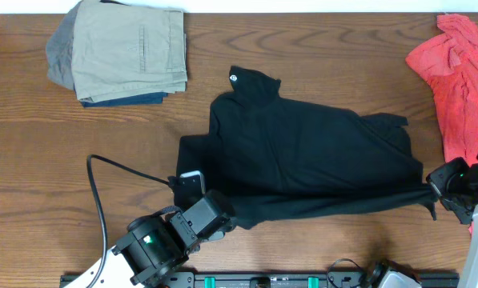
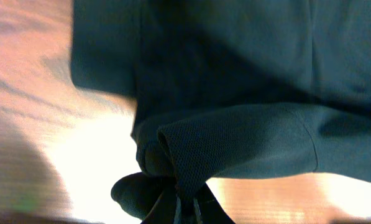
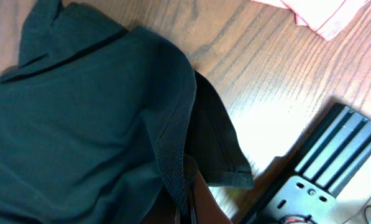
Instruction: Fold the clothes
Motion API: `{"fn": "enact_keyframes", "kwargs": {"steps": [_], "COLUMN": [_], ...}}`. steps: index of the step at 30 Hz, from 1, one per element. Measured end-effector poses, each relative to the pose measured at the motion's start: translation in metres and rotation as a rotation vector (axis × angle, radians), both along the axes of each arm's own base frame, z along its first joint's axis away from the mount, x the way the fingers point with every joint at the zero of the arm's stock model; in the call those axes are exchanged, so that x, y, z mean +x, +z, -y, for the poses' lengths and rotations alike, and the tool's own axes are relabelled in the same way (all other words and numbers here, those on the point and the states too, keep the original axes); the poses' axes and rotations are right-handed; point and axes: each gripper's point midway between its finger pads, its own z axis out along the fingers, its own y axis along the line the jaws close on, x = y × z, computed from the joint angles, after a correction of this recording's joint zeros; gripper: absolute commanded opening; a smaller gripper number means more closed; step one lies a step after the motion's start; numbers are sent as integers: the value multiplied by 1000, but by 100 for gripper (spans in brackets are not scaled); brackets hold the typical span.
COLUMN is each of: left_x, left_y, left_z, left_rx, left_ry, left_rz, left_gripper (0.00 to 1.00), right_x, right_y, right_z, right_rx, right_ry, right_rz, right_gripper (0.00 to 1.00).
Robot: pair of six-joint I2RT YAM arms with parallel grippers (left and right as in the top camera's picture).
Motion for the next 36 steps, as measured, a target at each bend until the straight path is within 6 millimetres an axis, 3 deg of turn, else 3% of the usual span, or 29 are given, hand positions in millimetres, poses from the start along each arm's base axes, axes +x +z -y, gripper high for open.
{"fn": "enact_keyframes", "kwargs": {"steps": [10,18,25,36], "left_x": [29,58,72,92], "left_y": [-4,-12,-26,-33], "left_z": [4,13,22,23], "left_rx": [70,123,145,204], "left_ry": [47,89,105,145], "left_rz": [98,178,183,255], "left_gripper": [6,6,6,7], "right_x": [1,12,28,50], "right_y": [-38,-37,-31,-53], "right_z": [0,10,23,35], "right_rx": [15,-26,-77,-65], "right_ry": [-21,-51,-79,-82], "right_rz": [-17,34,97,71], "right_gripper": [1,1,1,1]}}
